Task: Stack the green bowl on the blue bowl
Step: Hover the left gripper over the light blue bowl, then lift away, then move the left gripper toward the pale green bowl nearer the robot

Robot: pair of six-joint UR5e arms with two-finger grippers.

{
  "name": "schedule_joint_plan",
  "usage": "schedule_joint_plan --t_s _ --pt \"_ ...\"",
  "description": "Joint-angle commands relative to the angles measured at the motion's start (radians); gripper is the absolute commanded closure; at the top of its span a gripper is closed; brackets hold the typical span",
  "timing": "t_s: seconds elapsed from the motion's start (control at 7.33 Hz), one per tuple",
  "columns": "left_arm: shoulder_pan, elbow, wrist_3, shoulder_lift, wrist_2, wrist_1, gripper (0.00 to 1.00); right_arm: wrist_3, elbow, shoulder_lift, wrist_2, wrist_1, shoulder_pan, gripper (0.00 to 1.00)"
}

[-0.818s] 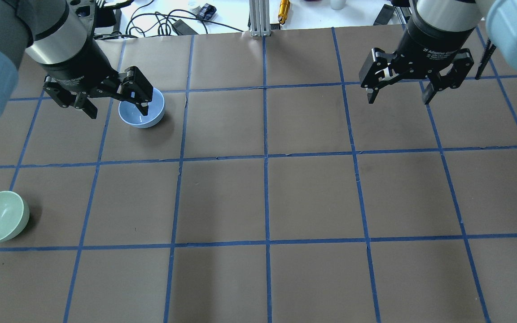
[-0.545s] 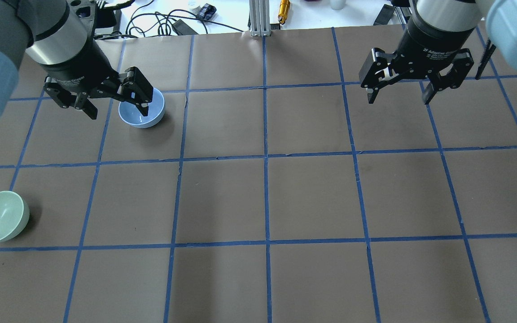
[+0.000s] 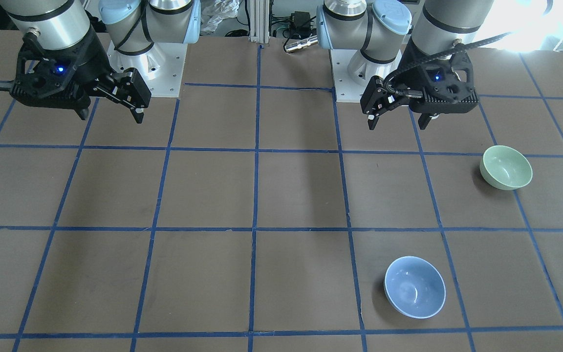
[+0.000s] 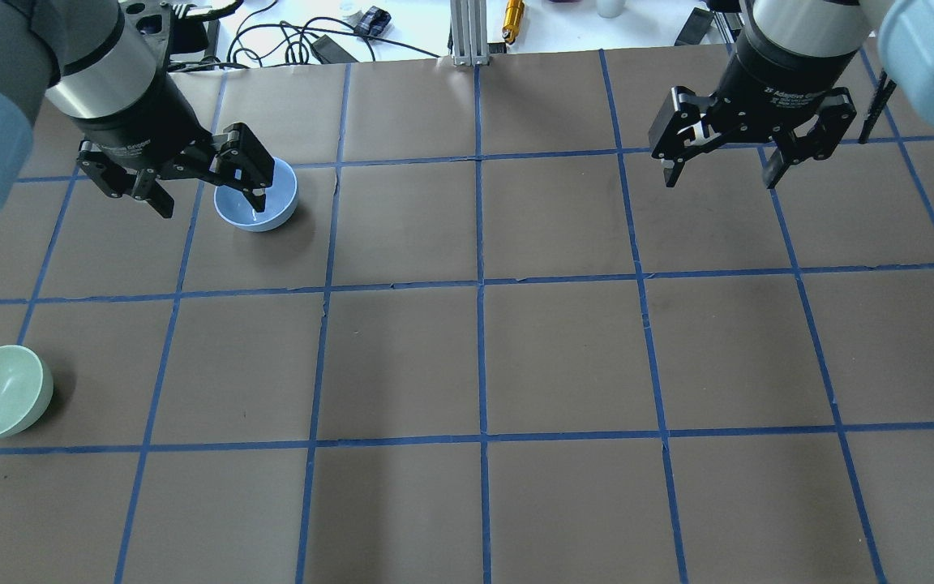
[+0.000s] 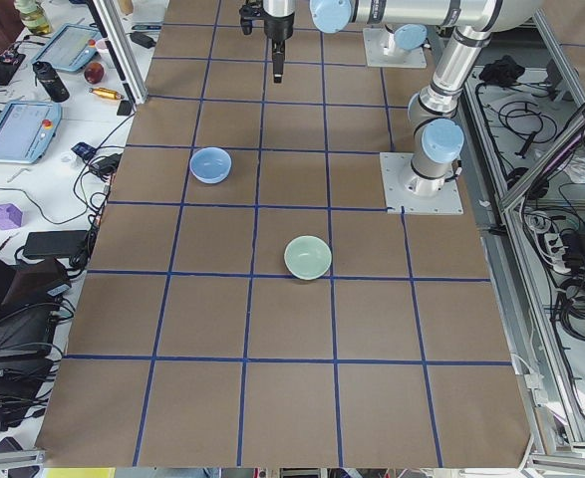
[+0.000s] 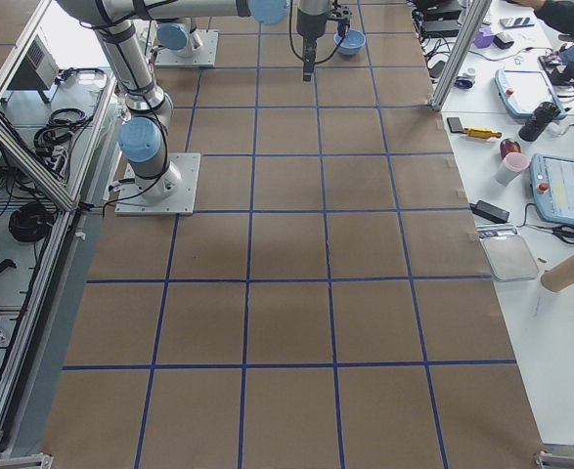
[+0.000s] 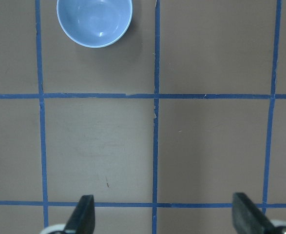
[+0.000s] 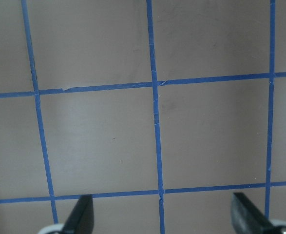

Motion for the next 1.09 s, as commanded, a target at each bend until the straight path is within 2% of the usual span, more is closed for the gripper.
schedule_joint_plan --t_s 0.0,0.41,0.68,0.95 --pt "0.028 -0.001 0.061 -0.033 0.005 0.017 0.0 0.001 0.001 0.0 0.0 0.0 0.0 0.0" --pt "0.227 -0.016 0.283 -0.093 0.004 0.017 0.0 0.0 0.001 0.0 0.0 0.0 0.0 0.0" --pt "0.372 -0.073 0.408 -0.124 0.001 0.035 0.0 0.0 -0.001 0.0 0.0 -0.001 0.0 0.0" --pt "0.497 -0.156 0.584 -0.147 0.002 0.173 0.0 0.0 -0.001 0.0 0.0 -0.001 0.0 0.0"
